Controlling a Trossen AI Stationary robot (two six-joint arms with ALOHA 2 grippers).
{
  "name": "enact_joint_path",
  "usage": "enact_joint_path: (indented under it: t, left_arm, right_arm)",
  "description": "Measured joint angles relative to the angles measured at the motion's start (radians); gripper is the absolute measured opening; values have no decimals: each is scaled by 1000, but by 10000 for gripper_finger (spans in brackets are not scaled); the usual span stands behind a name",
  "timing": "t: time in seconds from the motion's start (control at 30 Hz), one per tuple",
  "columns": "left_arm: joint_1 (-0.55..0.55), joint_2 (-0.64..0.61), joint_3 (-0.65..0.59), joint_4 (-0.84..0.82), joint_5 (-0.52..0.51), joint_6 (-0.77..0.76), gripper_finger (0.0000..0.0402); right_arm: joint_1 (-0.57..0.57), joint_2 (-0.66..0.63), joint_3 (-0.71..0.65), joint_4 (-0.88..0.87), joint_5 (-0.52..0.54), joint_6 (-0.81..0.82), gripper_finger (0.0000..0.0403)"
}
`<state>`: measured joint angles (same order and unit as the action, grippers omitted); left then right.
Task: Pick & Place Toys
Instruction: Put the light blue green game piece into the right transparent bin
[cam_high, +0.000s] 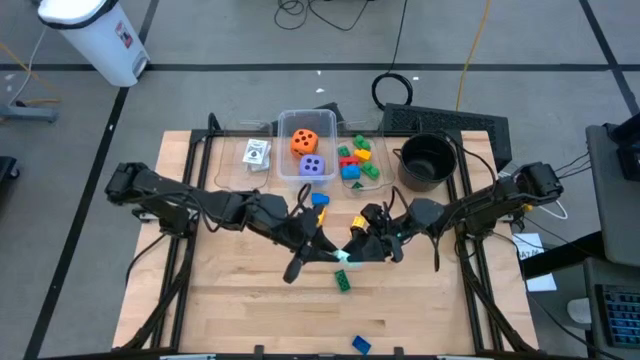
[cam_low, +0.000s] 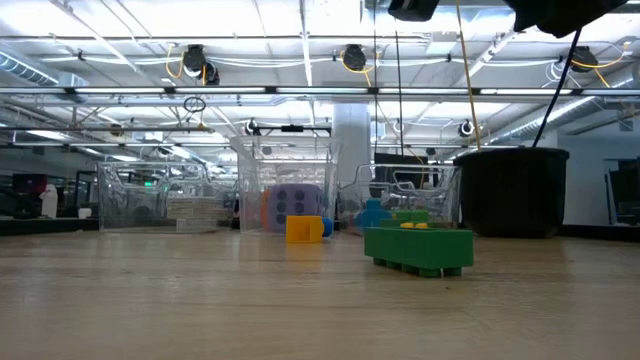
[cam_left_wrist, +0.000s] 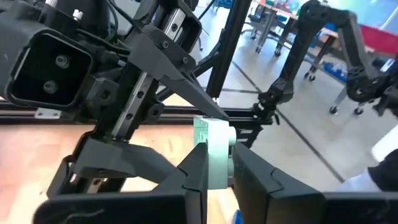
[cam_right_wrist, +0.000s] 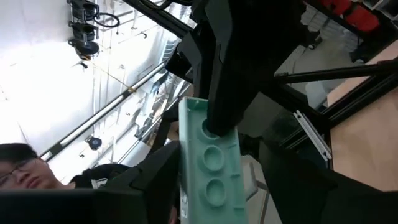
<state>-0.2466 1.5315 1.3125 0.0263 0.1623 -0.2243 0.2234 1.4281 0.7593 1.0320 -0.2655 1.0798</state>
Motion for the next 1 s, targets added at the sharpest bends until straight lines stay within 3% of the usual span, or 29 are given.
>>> enact_joint_path:
  t: [0.17, 0.37, 0.47, 0.67, 0.73, 0.87, 1.0]
  left_arm:
    - [2, -38, 0, -33, 24, -73, 46]
    - [20, -129, 0, -146, 28, -146, 45]
    - [21, -183, -1, -198, 21, -160, 50]
    - [11, -279, 1, -299, -29, -203, 45]
    - [11, -303, 0, -357, -66, -237, 45]
    - [12, -332, 0, -398, -151, -337, 45]
    - [23, -329, 0, -459, -208, -415, 53]
  right_arm:
    - [-20, 1, 0, 19, 0, -15, 241]
    - [-55, 1, -1, 74, 13, -151, 250]
    - [-60, 1, -1, 117, 75, -163, 251]
    - [-53, 1, -1, 164, 297, -65, 251]
    - [-53, 1, 6, 150, 325, -126, 251]
    - [-13, 1, 111, -41, 415, -335, 251]
    - [38, 1, 332, -510, 534, -620, 251]
